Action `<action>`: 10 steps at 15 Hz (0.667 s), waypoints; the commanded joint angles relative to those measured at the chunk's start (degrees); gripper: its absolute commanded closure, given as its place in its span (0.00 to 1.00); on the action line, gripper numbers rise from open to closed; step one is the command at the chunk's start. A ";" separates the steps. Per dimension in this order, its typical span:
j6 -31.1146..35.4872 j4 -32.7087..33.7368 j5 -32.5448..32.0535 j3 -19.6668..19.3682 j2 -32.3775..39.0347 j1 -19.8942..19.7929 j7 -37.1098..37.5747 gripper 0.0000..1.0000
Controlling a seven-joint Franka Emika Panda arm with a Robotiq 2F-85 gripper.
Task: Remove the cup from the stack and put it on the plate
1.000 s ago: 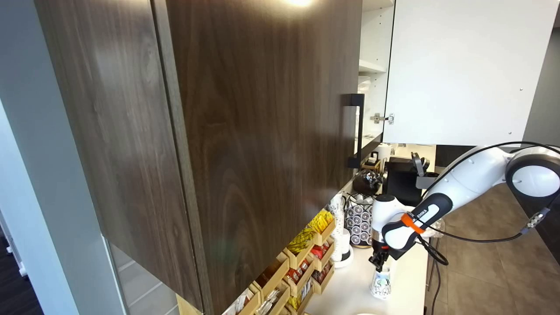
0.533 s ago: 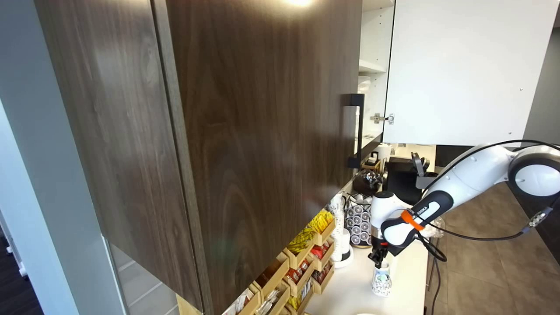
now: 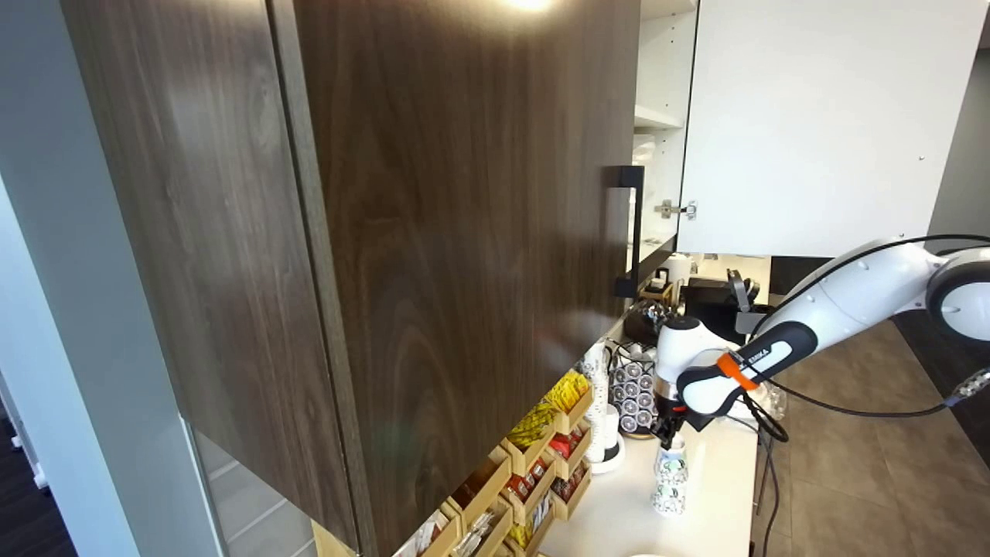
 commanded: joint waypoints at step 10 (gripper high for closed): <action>-3.12 -10.31 2.80 3.53 -18.77 -0.23 -0.25 1.00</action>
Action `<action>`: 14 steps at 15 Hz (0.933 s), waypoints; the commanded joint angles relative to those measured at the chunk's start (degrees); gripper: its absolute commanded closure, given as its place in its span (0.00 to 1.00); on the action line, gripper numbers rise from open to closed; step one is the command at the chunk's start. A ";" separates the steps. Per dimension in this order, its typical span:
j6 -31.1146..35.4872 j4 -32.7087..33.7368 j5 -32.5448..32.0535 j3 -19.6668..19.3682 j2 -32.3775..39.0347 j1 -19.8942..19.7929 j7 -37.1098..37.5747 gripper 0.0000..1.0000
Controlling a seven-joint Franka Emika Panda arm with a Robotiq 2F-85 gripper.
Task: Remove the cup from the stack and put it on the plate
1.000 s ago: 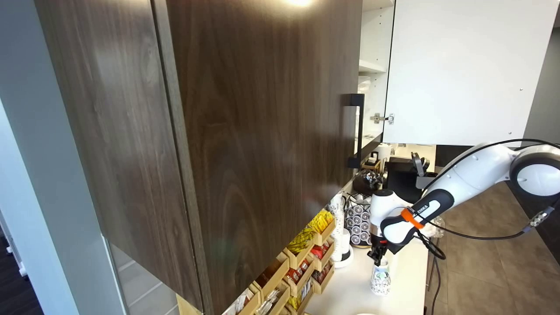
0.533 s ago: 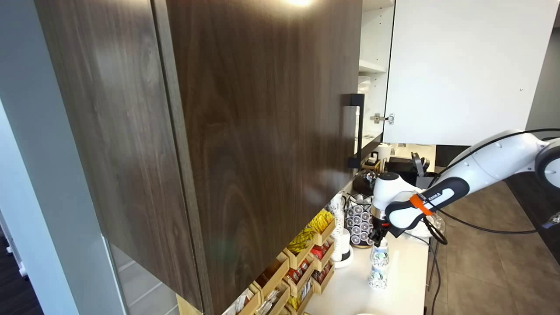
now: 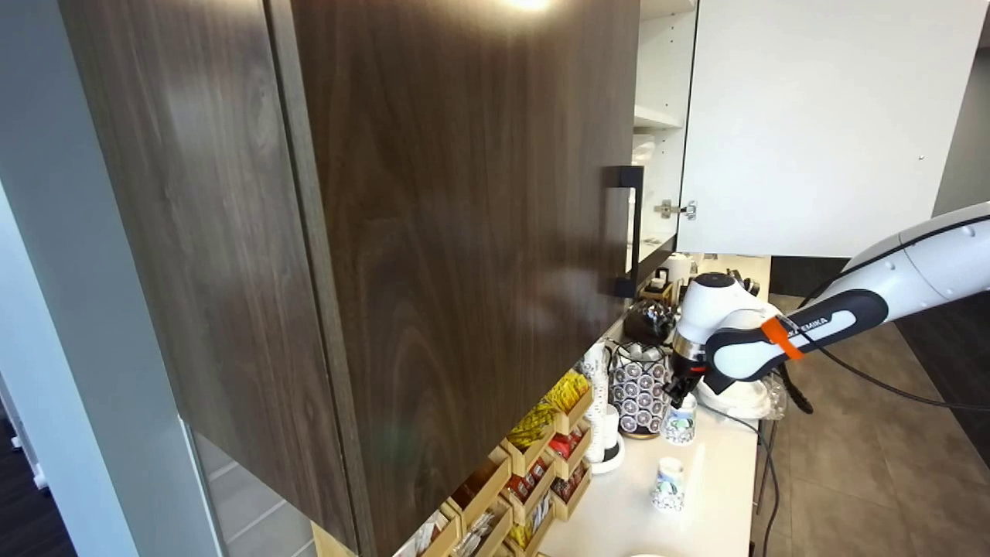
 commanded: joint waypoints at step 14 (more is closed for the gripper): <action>6.43 -14.55 26.00 13.94 4.48 7.76 -15.27 1.00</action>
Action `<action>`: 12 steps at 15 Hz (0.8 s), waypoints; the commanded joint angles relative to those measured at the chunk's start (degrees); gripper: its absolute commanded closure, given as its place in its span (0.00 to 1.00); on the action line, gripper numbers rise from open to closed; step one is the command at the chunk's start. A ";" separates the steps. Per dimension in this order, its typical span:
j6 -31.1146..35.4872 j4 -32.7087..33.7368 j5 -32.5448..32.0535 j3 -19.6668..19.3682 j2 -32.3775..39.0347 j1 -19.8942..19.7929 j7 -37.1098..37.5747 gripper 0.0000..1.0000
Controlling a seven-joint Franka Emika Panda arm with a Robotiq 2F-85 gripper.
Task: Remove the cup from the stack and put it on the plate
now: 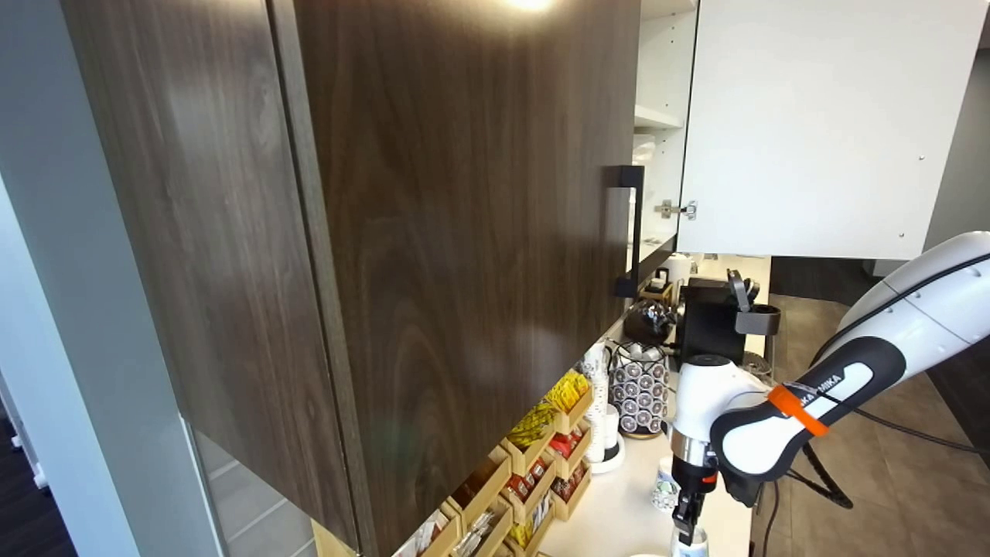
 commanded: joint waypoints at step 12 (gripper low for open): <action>13.49 4.15 -2.48 1.15 13.63 -0.91 -4.02 0.66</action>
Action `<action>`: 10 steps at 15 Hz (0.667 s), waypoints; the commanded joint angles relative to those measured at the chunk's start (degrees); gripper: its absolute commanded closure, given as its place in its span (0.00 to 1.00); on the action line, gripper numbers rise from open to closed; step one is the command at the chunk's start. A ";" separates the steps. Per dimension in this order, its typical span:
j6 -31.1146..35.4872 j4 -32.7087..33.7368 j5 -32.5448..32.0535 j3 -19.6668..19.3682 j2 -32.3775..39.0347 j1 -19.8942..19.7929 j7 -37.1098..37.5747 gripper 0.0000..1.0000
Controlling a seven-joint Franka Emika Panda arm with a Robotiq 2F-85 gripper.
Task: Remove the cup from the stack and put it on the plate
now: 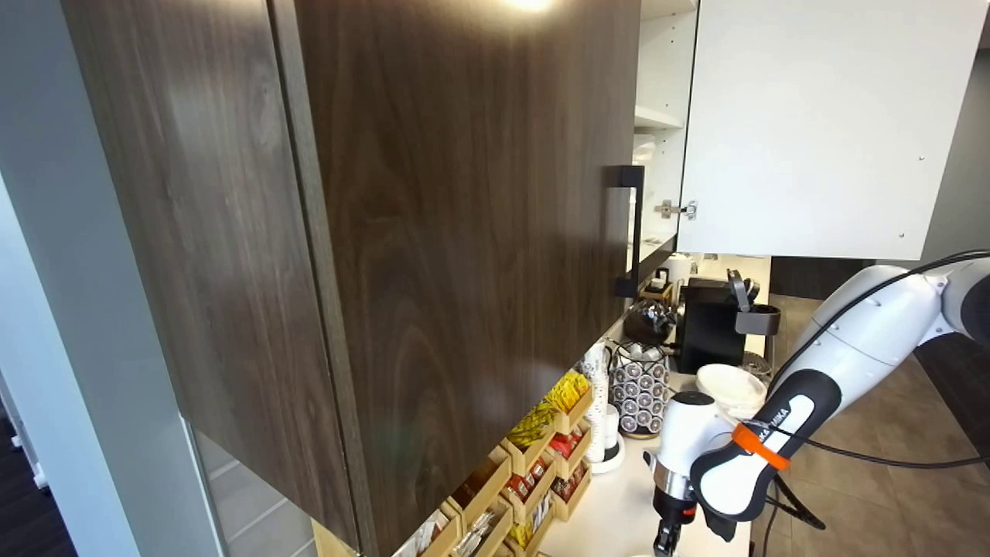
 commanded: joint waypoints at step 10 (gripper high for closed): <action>-20.81 -4.05 -4.60 -2.76 -22.14 -1.95 5.50 0.00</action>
